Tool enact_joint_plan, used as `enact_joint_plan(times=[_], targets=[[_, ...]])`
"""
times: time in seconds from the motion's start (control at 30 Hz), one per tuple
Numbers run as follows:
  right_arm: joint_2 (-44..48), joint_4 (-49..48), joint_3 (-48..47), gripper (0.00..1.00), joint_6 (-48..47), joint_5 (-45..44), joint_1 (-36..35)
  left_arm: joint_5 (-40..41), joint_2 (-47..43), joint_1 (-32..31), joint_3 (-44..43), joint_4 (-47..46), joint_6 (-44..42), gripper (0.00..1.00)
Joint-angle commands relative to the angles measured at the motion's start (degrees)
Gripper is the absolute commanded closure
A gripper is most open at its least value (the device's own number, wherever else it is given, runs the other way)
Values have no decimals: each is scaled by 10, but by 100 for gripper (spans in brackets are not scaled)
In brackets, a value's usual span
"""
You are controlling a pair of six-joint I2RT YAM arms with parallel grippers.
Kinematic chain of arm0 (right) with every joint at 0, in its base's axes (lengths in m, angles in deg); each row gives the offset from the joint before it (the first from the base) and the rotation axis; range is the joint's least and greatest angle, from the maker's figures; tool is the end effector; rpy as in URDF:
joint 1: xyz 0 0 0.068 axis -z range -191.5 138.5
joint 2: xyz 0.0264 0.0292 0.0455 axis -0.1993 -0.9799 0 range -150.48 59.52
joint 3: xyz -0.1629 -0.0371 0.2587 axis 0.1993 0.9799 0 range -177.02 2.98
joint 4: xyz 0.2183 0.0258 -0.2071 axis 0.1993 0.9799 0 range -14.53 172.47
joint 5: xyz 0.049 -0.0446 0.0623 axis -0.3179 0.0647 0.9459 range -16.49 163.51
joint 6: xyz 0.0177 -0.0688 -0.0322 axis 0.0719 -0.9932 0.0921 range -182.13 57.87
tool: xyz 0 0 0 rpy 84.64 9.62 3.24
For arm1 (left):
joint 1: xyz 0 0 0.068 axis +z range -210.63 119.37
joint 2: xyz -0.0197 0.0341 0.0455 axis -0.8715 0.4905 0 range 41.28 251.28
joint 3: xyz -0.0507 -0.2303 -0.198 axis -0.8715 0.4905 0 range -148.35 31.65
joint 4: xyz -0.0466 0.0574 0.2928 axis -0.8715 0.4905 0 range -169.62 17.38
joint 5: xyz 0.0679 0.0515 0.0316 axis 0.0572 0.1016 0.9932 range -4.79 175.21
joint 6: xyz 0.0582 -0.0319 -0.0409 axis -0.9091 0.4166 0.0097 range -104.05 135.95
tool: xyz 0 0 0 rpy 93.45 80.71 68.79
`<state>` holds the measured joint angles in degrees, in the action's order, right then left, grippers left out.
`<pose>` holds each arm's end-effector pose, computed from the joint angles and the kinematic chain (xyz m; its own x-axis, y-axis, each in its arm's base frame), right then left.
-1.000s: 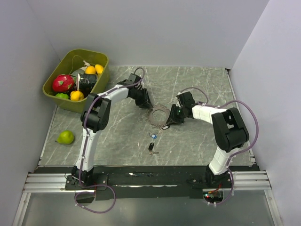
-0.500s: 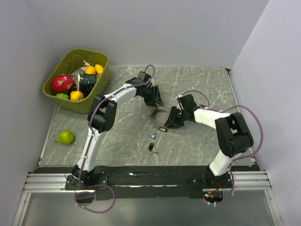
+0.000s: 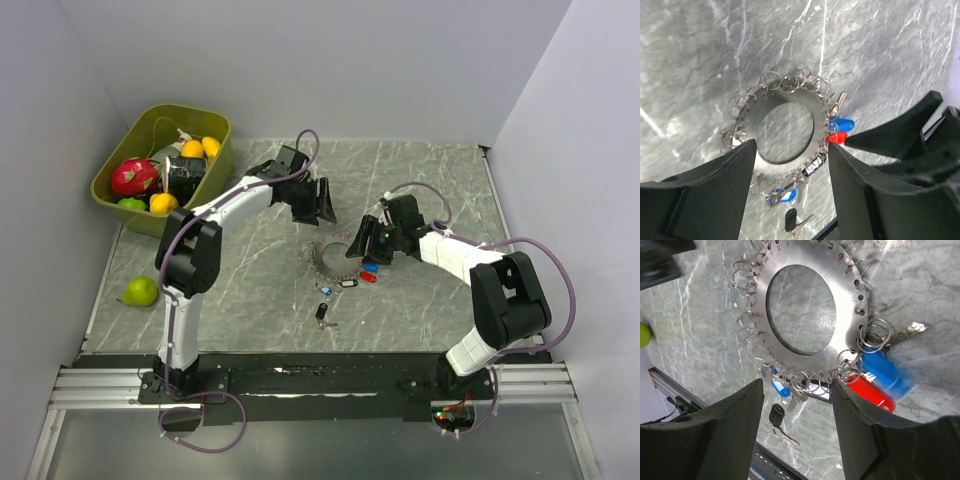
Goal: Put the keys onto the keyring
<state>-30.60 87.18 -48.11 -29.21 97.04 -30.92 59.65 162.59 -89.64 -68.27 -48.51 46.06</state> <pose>0.3378 0.1473 0.1743 -0.9081 0.2082 -0.3633 -0.0590 0.7953 0.6034 0.4648 -0.2907 0.2144 -0.9350 0.0010 -0.3547 0.2290 0.7653 -0.6015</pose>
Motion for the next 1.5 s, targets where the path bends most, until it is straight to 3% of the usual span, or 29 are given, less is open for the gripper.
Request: enact_joint_plan(times=[0.0, 0.27, 0.53, 0.73, 1.47], targets=[[21, -2, 5, 35, -7, -6, -4, 26, -42, 12, 28, 1, -24, 34], [-6, 16, -38, 34, -30, -20, -4, 31, -75, 29, 98, 16, -25, 36], [-45, 29, -82, 35, -45, -19, -4, -29, -130, 35, 231, -52, 12, 38], [-48, 21, -74, 36, -41, -15, -8, -72, -123, 35, 274, -102, 40, 40], [-31, 31, -65, 36, -58, -16, -8, -128, 36, 19, 111, -126, 66, 43]])
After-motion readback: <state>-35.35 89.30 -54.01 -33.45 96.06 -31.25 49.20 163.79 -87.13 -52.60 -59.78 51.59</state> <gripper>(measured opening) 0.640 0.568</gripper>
